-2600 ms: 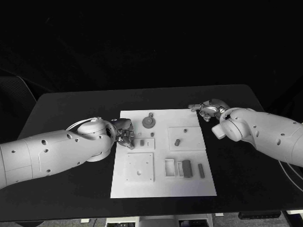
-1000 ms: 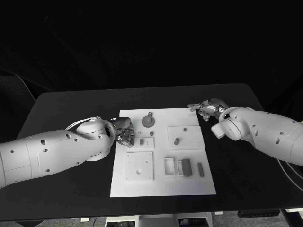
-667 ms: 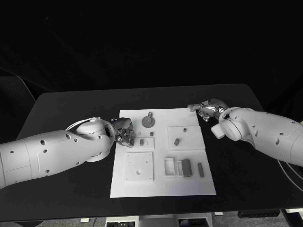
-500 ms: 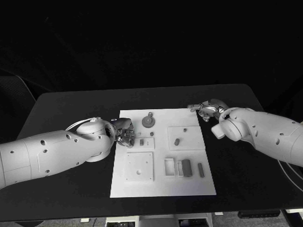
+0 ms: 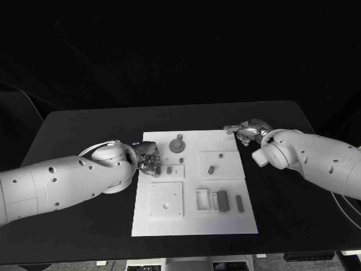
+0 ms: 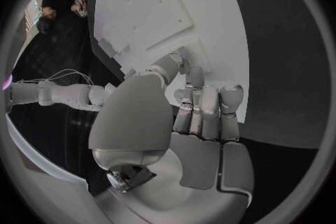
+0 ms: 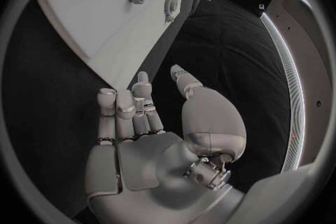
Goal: Assemble the parts on the task board
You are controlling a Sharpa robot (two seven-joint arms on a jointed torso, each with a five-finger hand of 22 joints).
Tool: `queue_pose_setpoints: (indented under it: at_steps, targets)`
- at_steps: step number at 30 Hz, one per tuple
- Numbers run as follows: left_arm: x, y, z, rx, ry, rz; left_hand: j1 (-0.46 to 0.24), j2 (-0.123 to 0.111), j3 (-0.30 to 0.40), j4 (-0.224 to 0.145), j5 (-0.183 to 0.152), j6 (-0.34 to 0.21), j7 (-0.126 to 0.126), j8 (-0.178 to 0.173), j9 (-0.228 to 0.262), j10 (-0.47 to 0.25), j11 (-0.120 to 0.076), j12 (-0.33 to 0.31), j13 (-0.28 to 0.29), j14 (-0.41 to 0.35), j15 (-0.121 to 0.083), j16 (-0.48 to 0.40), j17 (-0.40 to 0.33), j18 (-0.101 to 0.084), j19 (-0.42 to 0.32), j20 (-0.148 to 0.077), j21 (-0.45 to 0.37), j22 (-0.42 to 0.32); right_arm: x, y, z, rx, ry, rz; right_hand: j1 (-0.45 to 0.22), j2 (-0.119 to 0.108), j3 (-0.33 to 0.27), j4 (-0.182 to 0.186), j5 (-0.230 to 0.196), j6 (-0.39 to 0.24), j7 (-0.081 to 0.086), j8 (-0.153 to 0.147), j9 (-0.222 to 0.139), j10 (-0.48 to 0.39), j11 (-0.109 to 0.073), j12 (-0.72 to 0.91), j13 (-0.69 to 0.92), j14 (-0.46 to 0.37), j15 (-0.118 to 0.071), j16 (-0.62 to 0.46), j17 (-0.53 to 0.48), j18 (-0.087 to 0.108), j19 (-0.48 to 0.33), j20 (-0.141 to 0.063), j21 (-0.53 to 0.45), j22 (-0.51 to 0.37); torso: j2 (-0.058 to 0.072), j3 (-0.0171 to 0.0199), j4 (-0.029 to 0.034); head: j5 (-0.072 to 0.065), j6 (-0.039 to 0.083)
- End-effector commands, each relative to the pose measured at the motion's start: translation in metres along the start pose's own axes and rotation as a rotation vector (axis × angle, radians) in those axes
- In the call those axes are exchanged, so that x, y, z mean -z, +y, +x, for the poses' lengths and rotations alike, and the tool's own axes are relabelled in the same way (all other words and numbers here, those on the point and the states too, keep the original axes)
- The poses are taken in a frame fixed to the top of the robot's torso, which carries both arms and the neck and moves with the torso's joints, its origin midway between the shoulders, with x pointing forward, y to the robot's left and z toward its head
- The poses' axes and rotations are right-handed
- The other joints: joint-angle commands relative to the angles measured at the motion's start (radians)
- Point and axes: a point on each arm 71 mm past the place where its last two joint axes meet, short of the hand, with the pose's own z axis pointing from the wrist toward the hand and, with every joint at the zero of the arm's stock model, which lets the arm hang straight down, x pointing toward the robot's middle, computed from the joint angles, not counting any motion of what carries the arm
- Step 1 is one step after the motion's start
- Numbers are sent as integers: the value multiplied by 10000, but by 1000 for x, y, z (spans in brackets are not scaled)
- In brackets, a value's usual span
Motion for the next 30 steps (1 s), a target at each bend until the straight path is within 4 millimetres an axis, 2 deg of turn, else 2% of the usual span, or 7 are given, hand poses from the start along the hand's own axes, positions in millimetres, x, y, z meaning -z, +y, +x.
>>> queue_pose_setpoints:
  at_steps: [1, 14, 30]
  targets:
    - [0, -1, 4, 71, 221, 58, -96, -11, -8, 88, 40, 144, 72, 39, -9, 151, 45, 39, -2, 9, -19, 33, -14, 357, 39, -25, -15, -12, 0, 0, 2, 58, 194, -49, -84, 49, -61, -10, 3, -14, 72, -21, -13, 35, 14, -41, -16, 3, -71, -35, -16, 281, 35, -2, 1322, 11, 3, 3, -2, 4, 7]
    - [0, -3, 3, -176, 548, 80, -138, 33, 72, 138, 153, 236, 51, 75, 8, 230, 14, 64, 5, 25, -25, 34, -33, 365, 60, -34, -15, -22, 0, 0, 4, 56, 213, -37, -87, 50, -62, -9, 3, -16, 72, -22, -15, 34, 14, -42, -19, 3, -71, -37, -16, 281, 35, -2, 1321, 11, 5, 17, -11, 32, 33]
    - [-6, -5, -7, -427, 769, 50, -42, 142, 335, 166, 215, 254, 48, 60, 3, 250, -7, 33, -16, -4, -29, -13, -80, 373, 39, -42, -66, -58, 0, 0, 5, 57, 236, -42, -90, 50, -64, -8, 3, -18, 72, -23, -16, 33, 15, -43, -21, 2, -70, -38, -16, 281, 34, -2, 1319, 11, 3, 8, -6, 24, 33]
